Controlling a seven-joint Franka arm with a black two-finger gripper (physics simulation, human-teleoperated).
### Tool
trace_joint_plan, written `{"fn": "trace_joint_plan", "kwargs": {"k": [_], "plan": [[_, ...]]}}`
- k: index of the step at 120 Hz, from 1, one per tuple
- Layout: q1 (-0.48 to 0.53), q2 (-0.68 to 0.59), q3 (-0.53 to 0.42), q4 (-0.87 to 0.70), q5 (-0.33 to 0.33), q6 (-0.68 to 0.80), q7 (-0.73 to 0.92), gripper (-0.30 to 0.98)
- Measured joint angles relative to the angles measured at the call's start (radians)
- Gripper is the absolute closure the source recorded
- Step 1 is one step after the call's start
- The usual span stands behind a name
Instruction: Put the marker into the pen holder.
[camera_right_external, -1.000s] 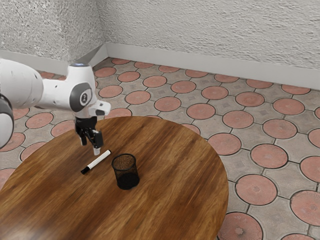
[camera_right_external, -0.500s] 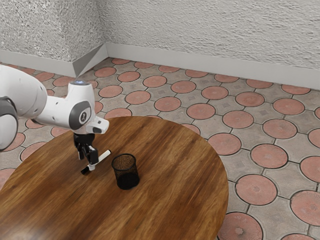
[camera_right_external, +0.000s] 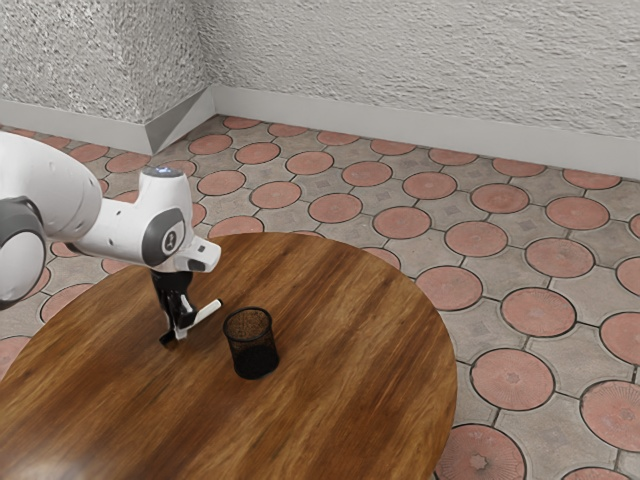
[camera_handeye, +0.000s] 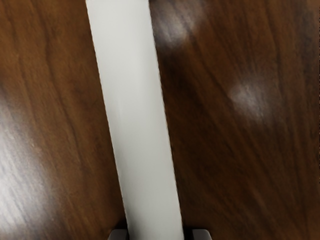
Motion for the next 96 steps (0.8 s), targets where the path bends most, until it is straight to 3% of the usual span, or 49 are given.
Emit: {"fn": "trace_joint_plan", "kwargs": {"k": [8, 38, 54, 96], "plan": [[-0.001, 0.002, 0.0, 0.0, 0.001, 0.004, 0.001, 0.65], [-0.001, 0.004, 0.0, -0.001, 0.022, 0.019, -0.015, 0.64], [-0.005, 0.003, 0.0, -0.002, 0.049, 0.04, -0.043, 0.79], [-0.018, -0.074, -0.001, 0.004, 0.034, 0.051, -0.066, 0.79]]}}
